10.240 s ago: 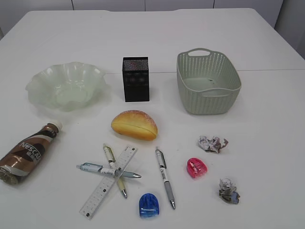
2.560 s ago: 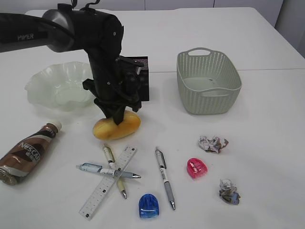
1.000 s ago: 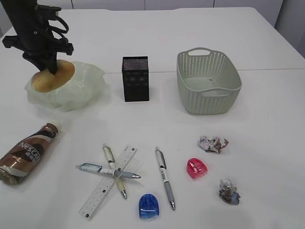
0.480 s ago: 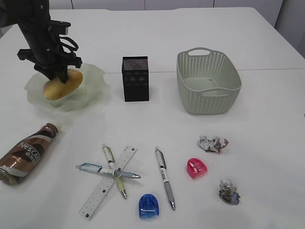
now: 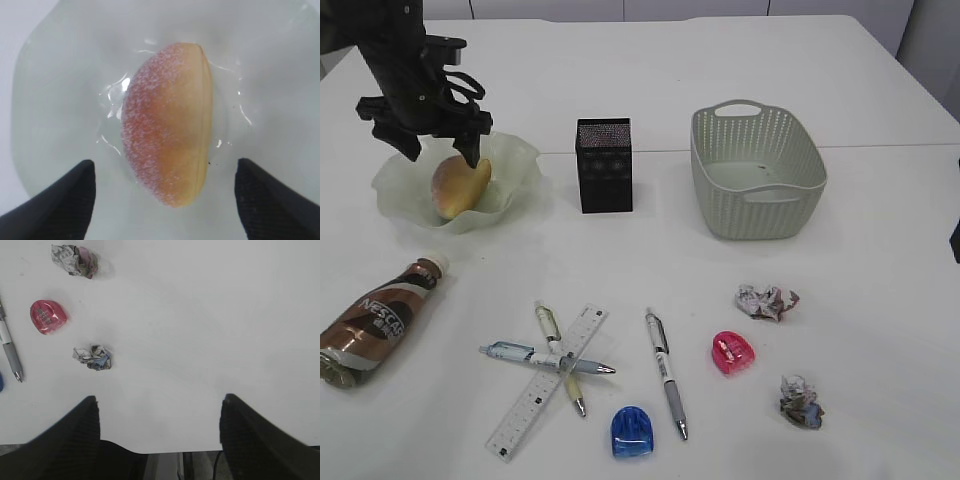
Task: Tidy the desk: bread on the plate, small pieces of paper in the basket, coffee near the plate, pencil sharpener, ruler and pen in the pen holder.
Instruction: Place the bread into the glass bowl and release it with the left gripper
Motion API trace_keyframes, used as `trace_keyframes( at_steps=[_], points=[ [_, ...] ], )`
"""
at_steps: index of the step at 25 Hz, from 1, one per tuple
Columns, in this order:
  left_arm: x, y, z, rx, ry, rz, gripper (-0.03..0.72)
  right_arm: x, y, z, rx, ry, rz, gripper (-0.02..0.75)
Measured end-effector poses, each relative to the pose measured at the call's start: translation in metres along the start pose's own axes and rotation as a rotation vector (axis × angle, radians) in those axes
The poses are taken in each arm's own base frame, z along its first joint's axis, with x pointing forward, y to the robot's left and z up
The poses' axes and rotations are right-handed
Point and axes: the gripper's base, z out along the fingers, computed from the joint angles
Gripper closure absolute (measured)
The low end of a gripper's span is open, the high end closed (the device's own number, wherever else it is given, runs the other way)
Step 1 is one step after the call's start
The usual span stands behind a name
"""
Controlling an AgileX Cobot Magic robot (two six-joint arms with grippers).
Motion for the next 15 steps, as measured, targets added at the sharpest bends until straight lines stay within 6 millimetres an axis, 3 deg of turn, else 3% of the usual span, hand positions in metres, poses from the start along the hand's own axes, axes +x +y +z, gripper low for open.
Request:
trace_keyframes(
  at_steps=[9,15],
  points=[
    [-0.011,0.007,-0.049,-0.021,0.021,-0.021,0.098,0.001,0.004,0.0,-0.047,0.007,0.019,0.19],
    [-0.016,0.009,-0.104,0.032,-0.069,-0.038,0.105,0.001,0.007,0.0,-0.072,0.011,0.03,0.19]
  ],
)
